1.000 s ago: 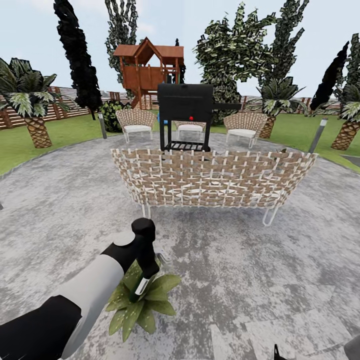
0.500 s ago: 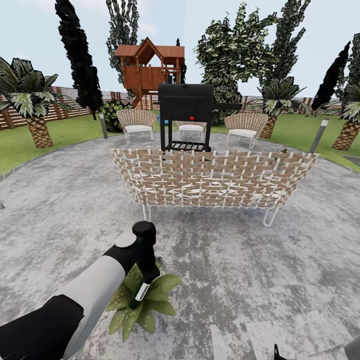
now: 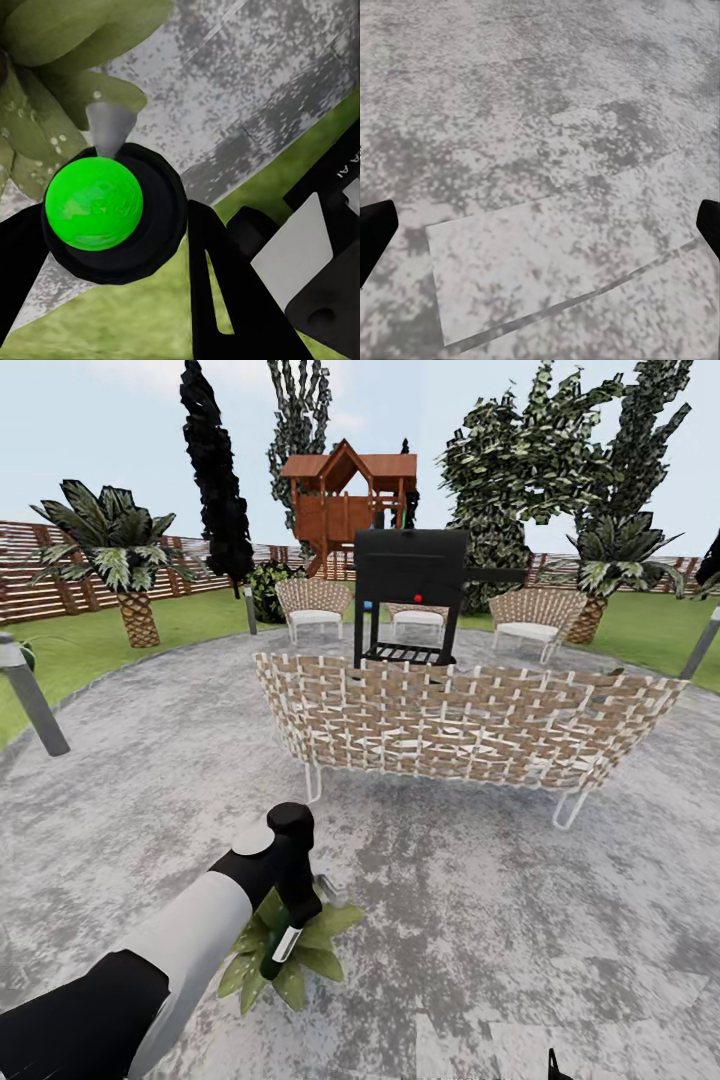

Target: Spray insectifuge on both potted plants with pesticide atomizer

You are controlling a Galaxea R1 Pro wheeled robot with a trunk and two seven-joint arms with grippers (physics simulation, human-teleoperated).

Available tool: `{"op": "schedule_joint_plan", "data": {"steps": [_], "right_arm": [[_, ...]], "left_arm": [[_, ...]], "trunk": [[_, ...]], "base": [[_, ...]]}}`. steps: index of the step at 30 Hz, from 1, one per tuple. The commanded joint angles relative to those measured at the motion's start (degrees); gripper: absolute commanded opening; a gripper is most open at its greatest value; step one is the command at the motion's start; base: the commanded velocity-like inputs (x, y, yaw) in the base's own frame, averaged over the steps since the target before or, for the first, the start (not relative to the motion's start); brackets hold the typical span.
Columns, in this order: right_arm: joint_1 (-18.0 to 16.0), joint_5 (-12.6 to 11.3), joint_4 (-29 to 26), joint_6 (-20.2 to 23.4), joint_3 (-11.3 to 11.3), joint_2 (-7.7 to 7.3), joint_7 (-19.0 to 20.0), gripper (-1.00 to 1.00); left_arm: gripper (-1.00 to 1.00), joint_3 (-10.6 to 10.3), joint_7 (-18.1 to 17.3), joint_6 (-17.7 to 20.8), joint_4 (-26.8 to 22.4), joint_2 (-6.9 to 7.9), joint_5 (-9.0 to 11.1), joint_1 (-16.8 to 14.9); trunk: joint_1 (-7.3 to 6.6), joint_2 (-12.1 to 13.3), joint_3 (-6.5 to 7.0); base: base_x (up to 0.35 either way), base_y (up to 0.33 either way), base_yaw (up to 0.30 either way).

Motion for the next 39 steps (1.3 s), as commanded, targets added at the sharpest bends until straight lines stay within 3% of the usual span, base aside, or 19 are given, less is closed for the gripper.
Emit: {"op": "schedule_joint_plan", "data": {"steps": [1,11,23,39], "right_arm": [[0.0,-0.2,0.0,-0.1,0.1,-0.01,-0.1,1.00],[0.0,-0.2,0.0,-0.2,0.1,0.18,-0.1,1.00],[0.0,-0.2,0.0,-0.2,0.1,0.17,-0.1,1.00],[0.0,-0.2,0.0,-0.2,0.1,0.17,-0.1,1.00]], "left_arm": [[-1.00,-0.1,-0.6,0.6,0.0,-0.03,-0.6,0.0],[-1.00,0.0,-0.6,0.6,0.0,0.14,-0.9,-0.1],[-1.00,0.1,-0.6,0.5,0.0,0.06,-1.0,-0.1],[-1.00,0.1,-0.6,0.9,0.0,0.18,-1.2,0.0]], "trunk": [[-0.03,0.0,-0.06],[-0.03,0.0,-0.06],[-0.03,0.0,-0.06],[-0.03,0.0,-0.06]], "base": [[-0.196,-0.227,0.278],[-0.081,-0.071,0.071],[0.101,-0.204,0.013],[0.040,-0.268,0.220]]}}
